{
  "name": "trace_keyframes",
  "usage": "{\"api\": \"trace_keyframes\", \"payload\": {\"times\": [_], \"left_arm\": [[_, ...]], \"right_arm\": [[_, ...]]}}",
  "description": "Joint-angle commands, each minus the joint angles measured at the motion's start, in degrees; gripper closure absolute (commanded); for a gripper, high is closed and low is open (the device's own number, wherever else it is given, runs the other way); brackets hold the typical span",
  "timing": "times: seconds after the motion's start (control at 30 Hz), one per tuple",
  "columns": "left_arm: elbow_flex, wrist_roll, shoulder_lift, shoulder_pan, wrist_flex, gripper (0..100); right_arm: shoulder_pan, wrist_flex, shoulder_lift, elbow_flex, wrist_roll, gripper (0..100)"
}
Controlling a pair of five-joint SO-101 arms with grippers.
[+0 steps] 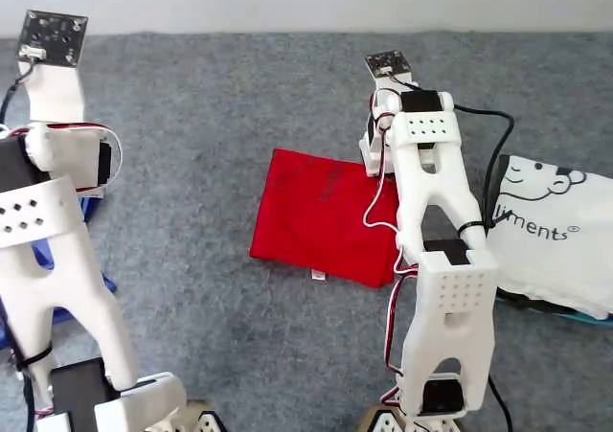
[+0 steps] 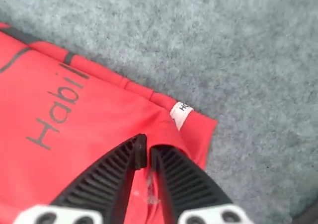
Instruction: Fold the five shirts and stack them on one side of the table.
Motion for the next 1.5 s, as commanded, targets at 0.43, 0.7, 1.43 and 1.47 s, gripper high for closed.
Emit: {"api": "trace_keyframes", "payload": {"times": [0.43,0.7,1.43,1.47], "left_arm": [[-0.3,-0.5,-1.8,-0.3,0.2,99],[-0.3,-0.5,-2.0,-0.3,0.2,99],[0.0,-0.4,-2.1,-0.4,0.5,99],[0.0,-0.3,-2.1,-0.4,0.5,99]], "right_arm": [[5.3,-7.6,0.7,-5.4,14.4,98.9],[5.2,-5.2,0.7,-7.1,15.5,91.6],[-3.1,22.5,-3.2,-17.5,-0.7,77.9],[-2.9,22.8,-3.2,-17.4,-3.3,72.5]]}}
